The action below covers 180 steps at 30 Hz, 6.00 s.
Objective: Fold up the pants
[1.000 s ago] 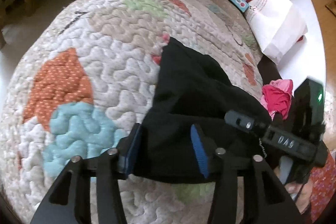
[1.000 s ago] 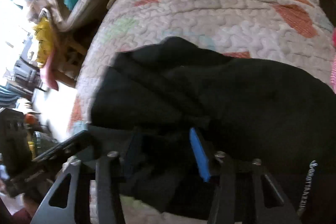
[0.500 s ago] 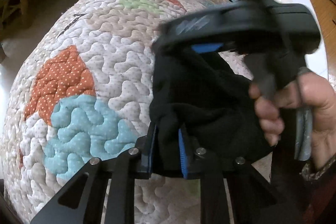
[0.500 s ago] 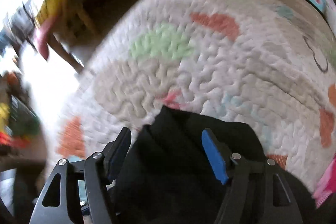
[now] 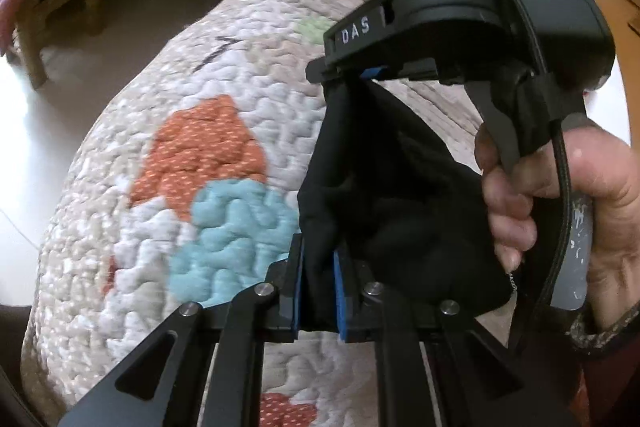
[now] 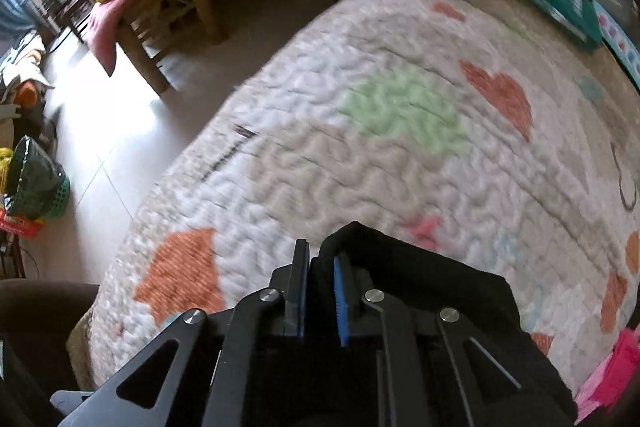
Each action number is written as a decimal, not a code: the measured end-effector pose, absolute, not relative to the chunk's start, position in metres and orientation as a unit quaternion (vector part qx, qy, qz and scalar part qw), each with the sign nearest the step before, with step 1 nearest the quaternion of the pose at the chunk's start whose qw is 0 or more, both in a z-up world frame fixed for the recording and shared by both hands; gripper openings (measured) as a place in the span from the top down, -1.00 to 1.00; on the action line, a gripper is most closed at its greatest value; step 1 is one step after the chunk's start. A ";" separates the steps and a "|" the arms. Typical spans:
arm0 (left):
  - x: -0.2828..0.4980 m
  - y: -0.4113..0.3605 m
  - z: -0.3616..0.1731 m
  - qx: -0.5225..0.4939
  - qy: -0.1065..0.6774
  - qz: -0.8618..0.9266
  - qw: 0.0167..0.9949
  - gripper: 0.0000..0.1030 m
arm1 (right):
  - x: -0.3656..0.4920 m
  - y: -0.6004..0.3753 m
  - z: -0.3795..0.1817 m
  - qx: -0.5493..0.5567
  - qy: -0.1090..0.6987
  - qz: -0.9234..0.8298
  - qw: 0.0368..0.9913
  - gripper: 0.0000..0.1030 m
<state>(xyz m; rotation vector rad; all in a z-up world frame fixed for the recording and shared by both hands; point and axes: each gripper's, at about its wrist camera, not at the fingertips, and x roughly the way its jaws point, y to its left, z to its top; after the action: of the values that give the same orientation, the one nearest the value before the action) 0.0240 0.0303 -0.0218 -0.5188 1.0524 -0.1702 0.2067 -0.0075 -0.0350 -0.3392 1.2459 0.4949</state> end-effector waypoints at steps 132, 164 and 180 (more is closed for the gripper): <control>0.146 0.027 0.020 -0.185 0.480 -0.239 0.824 0.79 | 0.036 -0.087 -0.003 0.005 0.431 0.179 0.884 0.58; 0.095 0.060 0.019 -0.268 0.445 -0.195 0.832 -0.09 | 0.033 -0.161 0.007 0.014 0.440 0.087 0.893 -0.44; 0.095 0.047 -0.035 -0.191 0.566 -0.090 0.797 -0.26 | 0.118 -0.172 -0.008 0.060 0.464 0.069 0.881 -0.48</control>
<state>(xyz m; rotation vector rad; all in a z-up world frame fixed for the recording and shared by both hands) 0.0952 0.0469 -0.0350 -0.4103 1.2161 -0.1939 0.1181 -0.1718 -0.0079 0.1250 0.9671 0.1439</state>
